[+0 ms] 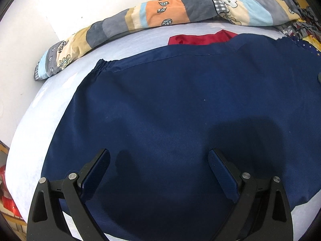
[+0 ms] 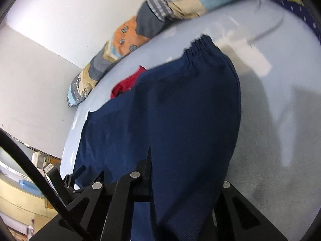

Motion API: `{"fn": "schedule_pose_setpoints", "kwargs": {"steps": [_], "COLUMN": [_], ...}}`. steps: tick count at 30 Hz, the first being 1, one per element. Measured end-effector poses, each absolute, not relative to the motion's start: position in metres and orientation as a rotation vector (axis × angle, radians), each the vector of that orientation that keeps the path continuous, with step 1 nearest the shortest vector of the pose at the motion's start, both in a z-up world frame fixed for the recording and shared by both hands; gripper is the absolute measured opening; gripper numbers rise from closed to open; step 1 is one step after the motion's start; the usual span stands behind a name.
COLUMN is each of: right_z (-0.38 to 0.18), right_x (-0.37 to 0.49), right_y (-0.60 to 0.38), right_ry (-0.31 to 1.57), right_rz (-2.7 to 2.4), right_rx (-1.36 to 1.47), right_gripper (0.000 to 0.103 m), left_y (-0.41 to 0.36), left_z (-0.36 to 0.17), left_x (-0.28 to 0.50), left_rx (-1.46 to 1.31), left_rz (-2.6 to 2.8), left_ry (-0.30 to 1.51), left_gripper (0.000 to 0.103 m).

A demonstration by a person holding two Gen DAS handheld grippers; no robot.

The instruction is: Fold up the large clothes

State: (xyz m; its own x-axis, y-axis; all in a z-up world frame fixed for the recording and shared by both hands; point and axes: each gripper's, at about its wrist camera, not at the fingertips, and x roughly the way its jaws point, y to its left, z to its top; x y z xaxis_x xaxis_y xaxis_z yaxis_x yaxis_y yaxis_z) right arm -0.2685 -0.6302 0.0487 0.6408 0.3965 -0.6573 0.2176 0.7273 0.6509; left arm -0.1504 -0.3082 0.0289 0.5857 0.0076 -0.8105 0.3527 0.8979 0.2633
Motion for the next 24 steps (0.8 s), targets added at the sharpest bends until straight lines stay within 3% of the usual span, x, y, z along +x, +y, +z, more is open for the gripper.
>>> {"fn": "schedule_pose_setpoints", "kwargs": {"steps": [8, 15, 24], "right_z": [0.113, 0.167, 0.161], "right_x": [-0.264, -0.224, -0.163], "right_y": [-0.597, -0.545, -0.424], "right_ry": [0.814, 0.847, 0.950], "right_rz": [0.154, 0.128, 0.029], "right_rx": [0.759, 0.659, 0.564], "right_gripper": [0.011, 0.010, 0.011], "left_y": [-0.287, -0.230, -0.118], "left_z": [0.048, 0.102, 0.150], "left_x": [-0.143, -0.126, -0.103], "left_rx": [0.370, 0.253, 0.015], "left_rz": [-0.179, -0.060, 0.120], "left_ry": [0.920, 0.822, 0.791], "left_gripper": [0.098, 0.098, 0.098]}}
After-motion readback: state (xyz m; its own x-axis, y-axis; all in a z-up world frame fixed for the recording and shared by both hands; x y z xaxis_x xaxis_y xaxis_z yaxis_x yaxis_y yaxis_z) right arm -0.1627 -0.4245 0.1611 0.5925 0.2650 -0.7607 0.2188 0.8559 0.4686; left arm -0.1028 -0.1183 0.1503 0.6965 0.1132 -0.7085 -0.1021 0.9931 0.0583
